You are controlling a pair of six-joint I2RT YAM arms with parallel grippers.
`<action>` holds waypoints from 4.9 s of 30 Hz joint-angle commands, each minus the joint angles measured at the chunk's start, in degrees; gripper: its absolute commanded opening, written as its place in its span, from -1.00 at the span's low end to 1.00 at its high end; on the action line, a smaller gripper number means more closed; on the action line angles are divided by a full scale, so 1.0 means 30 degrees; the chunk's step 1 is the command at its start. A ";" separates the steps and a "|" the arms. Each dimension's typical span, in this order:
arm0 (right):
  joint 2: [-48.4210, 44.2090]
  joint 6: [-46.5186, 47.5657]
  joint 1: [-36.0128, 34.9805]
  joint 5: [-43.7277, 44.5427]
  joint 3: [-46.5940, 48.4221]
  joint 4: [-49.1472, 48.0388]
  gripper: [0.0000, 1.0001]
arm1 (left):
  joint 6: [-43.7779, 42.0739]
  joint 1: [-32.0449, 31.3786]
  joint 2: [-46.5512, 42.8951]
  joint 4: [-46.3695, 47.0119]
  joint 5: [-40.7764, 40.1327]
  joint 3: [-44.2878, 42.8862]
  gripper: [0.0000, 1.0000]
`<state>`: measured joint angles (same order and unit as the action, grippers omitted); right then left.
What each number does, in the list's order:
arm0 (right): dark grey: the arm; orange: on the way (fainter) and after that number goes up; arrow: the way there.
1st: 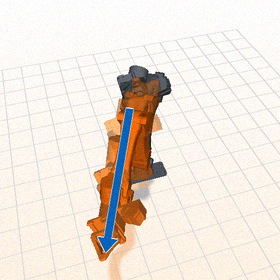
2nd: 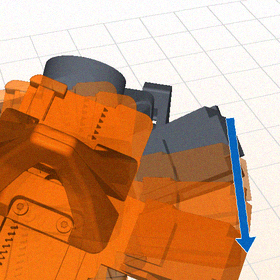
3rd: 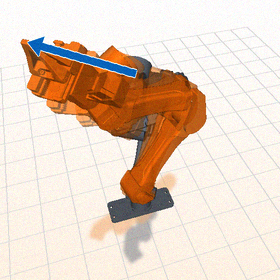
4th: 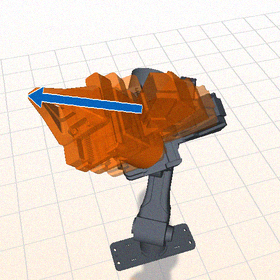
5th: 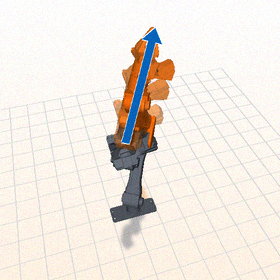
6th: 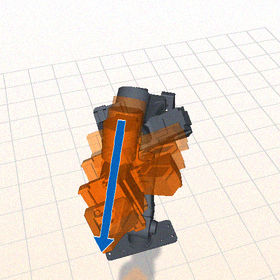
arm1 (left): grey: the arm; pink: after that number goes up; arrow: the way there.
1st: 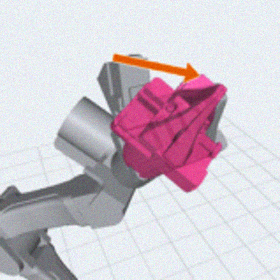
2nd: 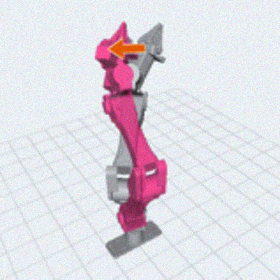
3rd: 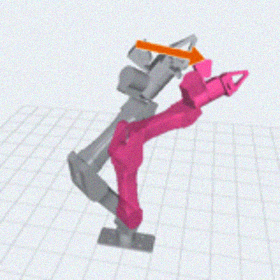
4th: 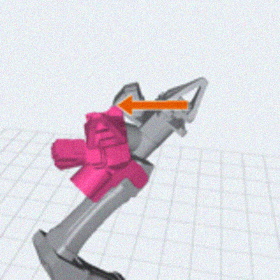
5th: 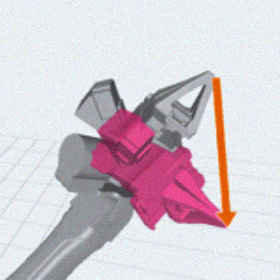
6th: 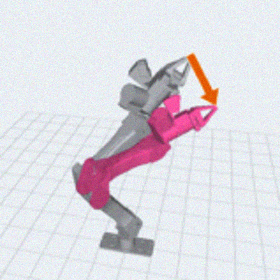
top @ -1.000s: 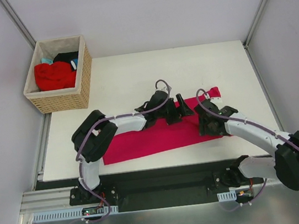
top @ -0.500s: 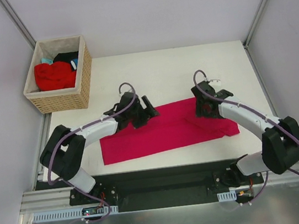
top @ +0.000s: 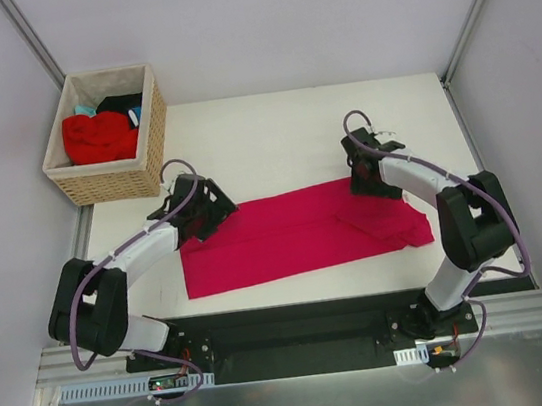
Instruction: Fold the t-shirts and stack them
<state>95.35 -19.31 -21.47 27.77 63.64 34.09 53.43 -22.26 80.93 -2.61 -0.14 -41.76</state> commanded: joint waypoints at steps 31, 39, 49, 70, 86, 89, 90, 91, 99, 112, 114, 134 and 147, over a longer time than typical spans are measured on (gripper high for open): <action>-0.2424 -0.0184 0.4816 -0.4014 -0.0058 -0.0934 0.53 | -0.0466 0.1737 -0.0637 -0.1796 -0.1359 -0.0759 0.68; -0.5559 0.0021 0.3003 -0.4594 -0.1874 0.0589 0.53 | -0.0349 0.1766 -0.0725 -0.1562 -0.1212 -0.0524 0.67; -0.5624 0.0460 0.0041 -0.5243 -0.3781 0.0122 0.48 | -0.0085 0.1796 -0.0520 -0.1122 -0.1154 -0.0056 0.67; -0.3716 0.0577 -0.2334 -0.4482 -0.4455 -0.0464 -0.06 | -0.0203 0.1883 -0.0813 -0.1063 -0.1095 0.0003 0.67; -0.4186 0.0402 -0.2392 -0.3983 -0.4835 -0.0317 -0.88 | -0.0144 0.1971 -0.0755 -0.1063 -0.1242 0.0208 0.67; -0.4069 0.0314 -0.2480 -0.3983 -0.5068 -0.0492 -0.99 | -0.0115 0.2001 -0.0754 -0.1063 -0.1300 0.0208 0.67; -0.4040 0.0285 -0.2510 -0.3983 -0.5099 -0.0551 -0.98 | -0.0114 0.2001 -0.0754 -0.1063 -0.1329 0.0237 0.68; -0.3952 0.0227 -0.2539 -0.4041 -0.5157 -0.0638 -0.99 | -0.0114 0.2001 -0.0696 -0.1034 -0.1330 0.0238 0.67; -0.4331 0.0138 -0.3241 -0.4306 -0.4518 -0.0611 -0.99 | -0.0114 0.2147 -0.0520 -0.0946 -0.1213 0.0355 0.67; -0.5299 -0.0360 -0.5701 -0.2841 -0.2286 0.1820 -0.99 | 0.0032 0.2147 -0.0579 -0.0770 -0.0920 0.0501 0.67; -0.5416 -0.0535 -0.5849 -0.2782 -0.2286 0.1909 -0.99 | 0.0061 0.2147 -0.0608 -0.0799 -0.0919 0.0472 0.67; -0.5770 -0.1267 -0.7637 -0.1991 -0.1758 0.3082 -0.99 | 0.0062 0.2147 -0.0696 -0.0770 -0.0597 0.0208 0.67; -0.3484 -0.1708 -0.7871 -0.1728 -0.3516 0.1588 -0.97 | -0.0085 0.2147 -0.0374 -0.0770 -0.0451 0.0325 0.67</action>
<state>83.26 -22.92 -44.51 21.02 54.39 39.64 53.12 -16.38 79.50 -5.19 -2.24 -40.51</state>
